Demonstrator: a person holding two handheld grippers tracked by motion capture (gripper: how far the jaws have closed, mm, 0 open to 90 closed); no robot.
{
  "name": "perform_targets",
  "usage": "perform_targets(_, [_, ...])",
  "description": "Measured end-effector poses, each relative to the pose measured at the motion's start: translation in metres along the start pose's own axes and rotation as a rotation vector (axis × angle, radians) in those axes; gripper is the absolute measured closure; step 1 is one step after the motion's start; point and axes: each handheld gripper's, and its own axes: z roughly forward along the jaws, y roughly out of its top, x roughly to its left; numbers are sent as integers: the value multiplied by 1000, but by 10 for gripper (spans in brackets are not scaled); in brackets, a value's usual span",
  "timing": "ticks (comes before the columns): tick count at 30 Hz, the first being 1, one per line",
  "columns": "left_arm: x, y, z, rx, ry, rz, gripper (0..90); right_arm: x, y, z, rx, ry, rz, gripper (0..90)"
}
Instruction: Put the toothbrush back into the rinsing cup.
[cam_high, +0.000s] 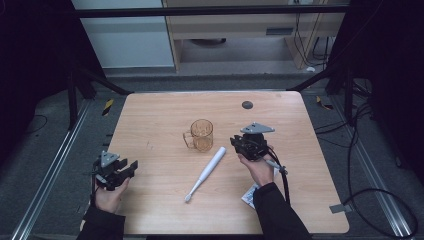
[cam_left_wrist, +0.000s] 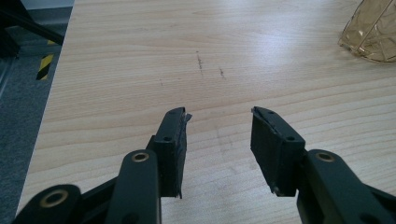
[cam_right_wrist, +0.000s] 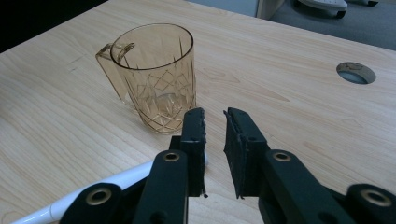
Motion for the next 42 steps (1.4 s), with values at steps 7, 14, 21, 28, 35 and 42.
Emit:
perform_targets(7, [1, 0, 0, 1, 5, 3, 554, 6, 0, 17, 16, 0, 5, 853])
perform_targets(14, [0, 1, 0, 5, 7, 9, 553, 12, -3, 35, 46, 10, 14, 897])
perform_targets(21, [1, 0, 0, 5, 9, 8, 553, 18, -10, 56, 83, 19, 19, 900])
perform_targets(28, [0, 0, 0, 7, 8, 12, 554, 21, -16, 72, 125, 17, 10, 900])
perform_targets(35, [0, 0, 1, 11, 10, 16, 554, 22, -20, 79, 140, 9, 5, 900])
perform_targets(42, [0, 0, 1, 13, 12, 19, 554, 23, -23, 84, 161, 12, -7, 899])
